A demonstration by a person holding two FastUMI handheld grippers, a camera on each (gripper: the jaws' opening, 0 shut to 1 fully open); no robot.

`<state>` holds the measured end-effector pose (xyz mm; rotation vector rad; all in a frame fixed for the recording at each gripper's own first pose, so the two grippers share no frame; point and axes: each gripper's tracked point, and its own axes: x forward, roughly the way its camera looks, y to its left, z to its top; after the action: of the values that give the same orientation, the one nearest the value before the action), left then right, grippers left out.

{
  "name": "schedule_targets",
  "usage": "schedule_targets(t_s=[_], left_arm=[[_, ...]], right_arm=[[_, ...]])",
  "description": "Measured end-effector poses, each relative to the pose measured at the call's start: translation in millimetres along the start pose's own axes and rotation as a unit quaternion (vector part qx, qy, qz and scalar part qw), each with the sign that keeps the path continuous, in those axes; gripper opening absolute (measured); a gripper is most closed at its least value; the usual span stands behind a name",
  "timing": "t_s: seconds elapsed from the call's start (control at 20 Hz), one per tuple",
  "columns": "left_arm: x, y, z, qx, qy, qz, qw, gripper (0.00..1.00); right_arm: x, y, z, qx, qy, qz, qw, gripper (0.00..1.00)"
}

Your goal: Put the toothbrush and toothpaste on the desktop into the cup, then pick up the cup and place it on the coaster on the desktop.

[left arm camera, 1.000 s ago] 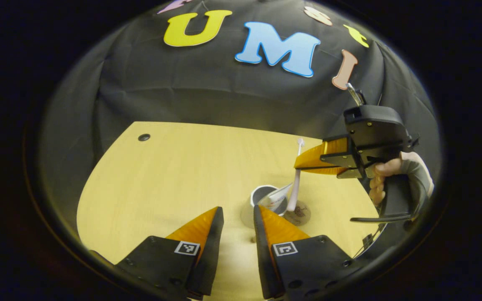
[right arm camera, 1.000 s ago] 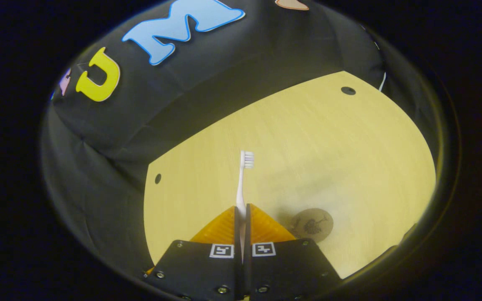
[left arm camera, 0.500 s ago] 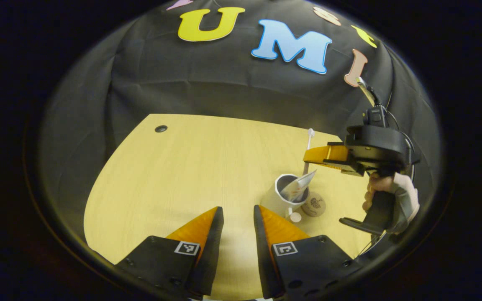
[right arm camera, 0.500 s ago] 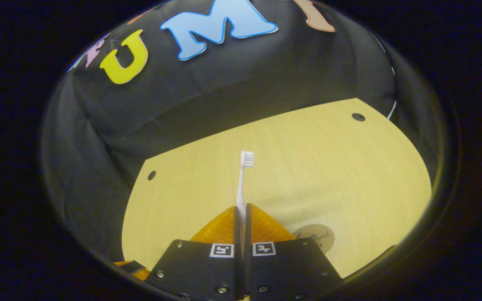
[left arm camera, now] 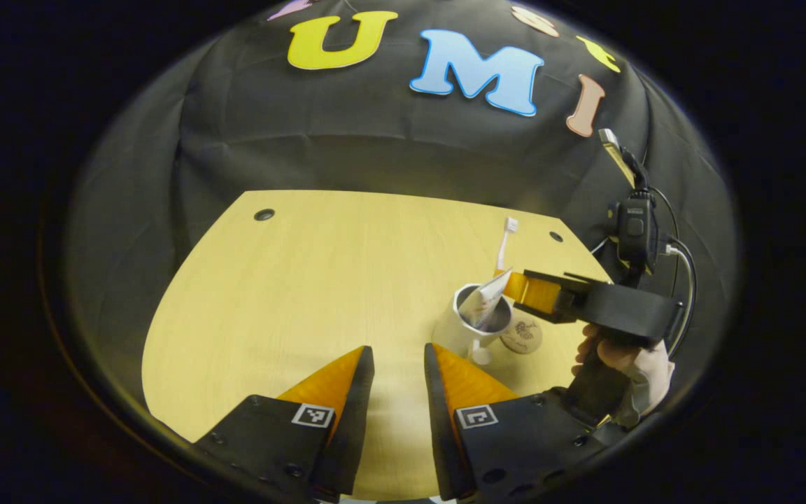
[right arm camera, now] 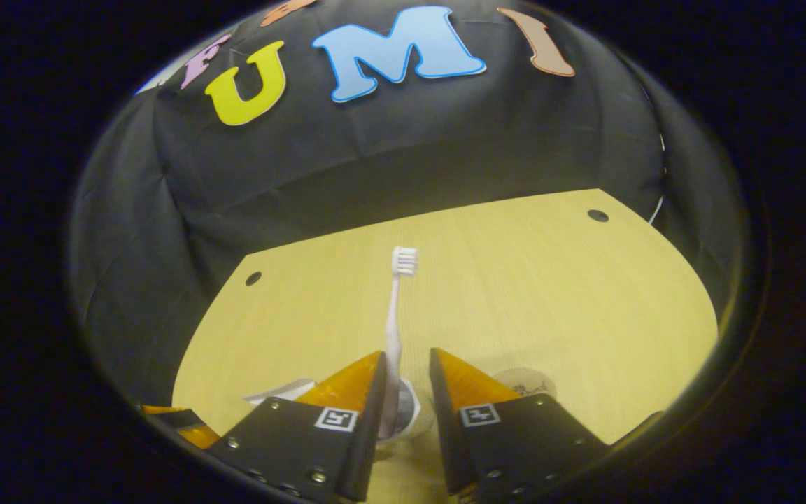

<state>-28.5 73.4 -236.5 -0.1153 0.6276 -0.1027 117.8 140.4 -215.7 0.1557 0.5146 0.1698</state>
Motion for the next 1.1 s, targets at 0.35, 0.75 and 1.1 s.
schedule_targets(t_s=[0.35,0.75,1.1], left_arm=[[2.6,-23.1,-11.6,0.005,0.013,-0.018,1.000,0.41],[27.2,-39.1,-4.3,0.037,0.030,-0.062,0.997,0.41],[64.6,-42.5,-16.6,0.053,0.091,-0.110,0.988,0.49]], right_arm=[[-17.2,-7.7,-10.9,0.022,0.005,0.005,1.000,0.58],[-45.4,-52.0,-18.2,0.052,0.014,-0.022,0.998,0.58],[-73.5,-108.4,-31.5,0.092,0.023,-0.062,0.994,0.58]])
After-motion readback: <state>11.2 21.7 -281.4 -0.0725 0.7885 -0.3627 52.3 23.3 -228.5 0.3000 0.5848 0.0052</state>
